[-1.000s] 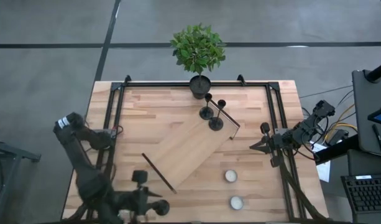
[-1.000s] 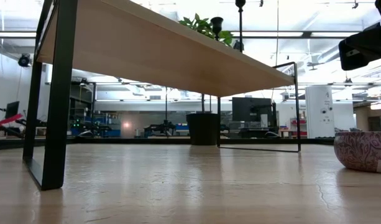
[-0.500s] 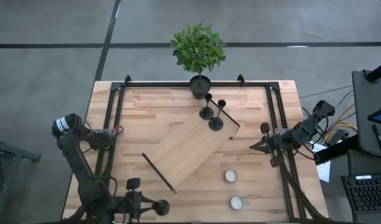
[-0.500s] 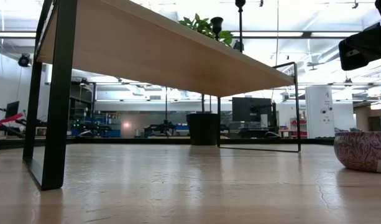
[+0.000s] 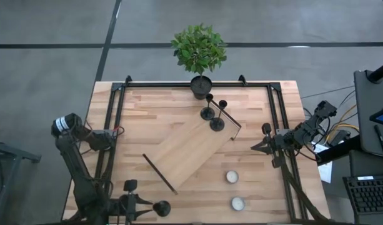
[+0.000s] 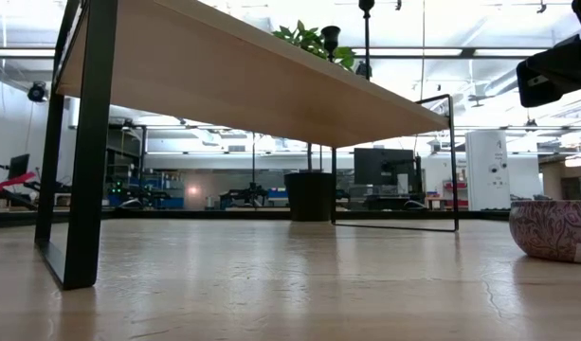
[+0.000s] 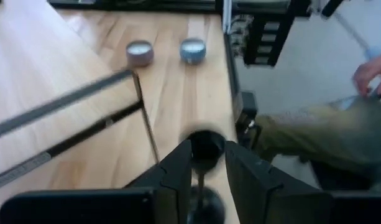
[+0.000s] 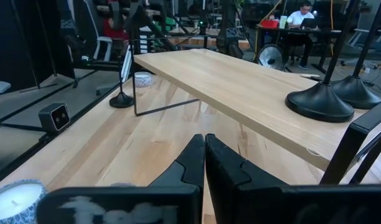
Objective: Pick & Place candle stick holders
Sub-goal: Put the black candle holder on the shelf aligned with the other candle holder
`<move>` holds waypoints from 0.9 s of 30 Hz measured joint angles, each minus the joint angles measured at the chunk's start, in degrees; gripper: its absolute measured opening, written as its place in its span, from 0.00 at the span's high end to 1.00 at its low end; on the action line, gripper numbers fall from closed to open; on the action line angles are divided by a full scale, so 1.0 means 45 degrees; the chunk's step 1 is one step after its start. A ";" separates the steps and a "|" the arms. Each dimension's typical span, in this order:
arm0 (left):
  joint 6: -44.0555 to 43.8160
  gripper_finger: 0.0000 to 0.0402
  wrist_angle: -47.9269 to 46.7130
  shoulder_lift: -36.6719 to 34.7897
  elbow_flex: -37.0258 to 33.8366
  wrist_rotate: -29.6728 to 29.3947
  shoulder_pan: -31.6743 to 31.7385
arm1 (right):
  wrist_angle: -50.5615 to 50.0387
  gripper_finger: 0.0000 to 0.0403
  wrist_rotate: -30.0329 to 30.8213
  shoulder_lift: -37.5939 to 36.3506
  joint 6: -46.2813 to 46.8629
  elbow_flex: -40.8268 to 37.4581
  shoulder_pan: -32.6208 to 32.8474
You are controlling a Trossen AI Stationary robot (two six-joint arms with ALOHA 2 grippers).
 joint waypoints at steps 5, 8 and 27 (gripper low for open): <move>-0.0108 0.76 0.0017 -0.0126 -0.0033 0.0317 -0.0066 | 0.0000 0.98 -0.0002 0.0000 0.0002 0.0000 0.0005; -0.0768 0.76 0.0062 -0.0029 -0.0042 0.1040 -0.0135 | 0.0000 0.98 -0.0002 0.0000 0.0002 0.0000 0.0005; -0.2295 0.64 0.5055 0.0266 -0.4010 0.0558 -0.0085 | 0.0001 0.98 0.0001 0.0005 0.0002 0.0000 0.0005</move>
